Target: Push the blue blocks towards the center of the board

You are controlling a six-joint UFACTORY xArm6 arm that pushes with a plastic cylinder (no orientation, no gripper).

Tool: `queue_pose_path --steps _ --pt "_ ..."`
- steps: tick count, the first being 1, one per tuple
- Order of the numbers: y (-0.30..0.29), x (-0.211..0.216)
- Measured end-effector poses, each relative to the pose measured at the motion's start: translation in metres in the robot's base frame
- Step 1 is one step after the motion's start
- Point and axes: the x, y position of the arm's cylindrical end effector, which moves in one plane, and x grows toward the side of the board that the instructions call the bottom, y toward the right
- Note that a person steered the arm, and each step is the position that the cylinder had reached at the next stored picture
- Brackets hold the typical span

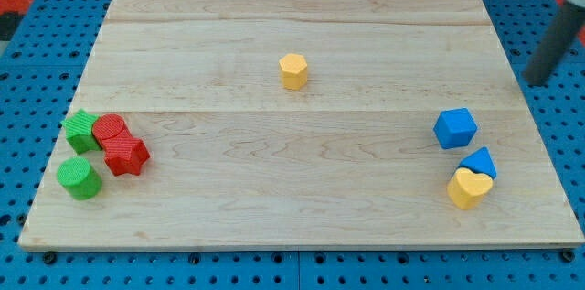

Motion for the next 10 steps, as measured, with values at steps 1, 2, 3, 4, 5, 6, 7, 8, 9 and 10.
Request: queue_pose_path --steps 1,2,3,4,5,6,7,8,9,10 --pt "-0.011 0.041" --pt "-0.082 0.098" --pt "-0.146 0.094" --pt "-0.201 0.049" --pt "-0.256 0.02" --pt "-0.298 0.006" --pt "-0.302 0.002" --pt "-0.285 0.003" --pt "-0.252 0.031" --pt "-0.176 0.081"
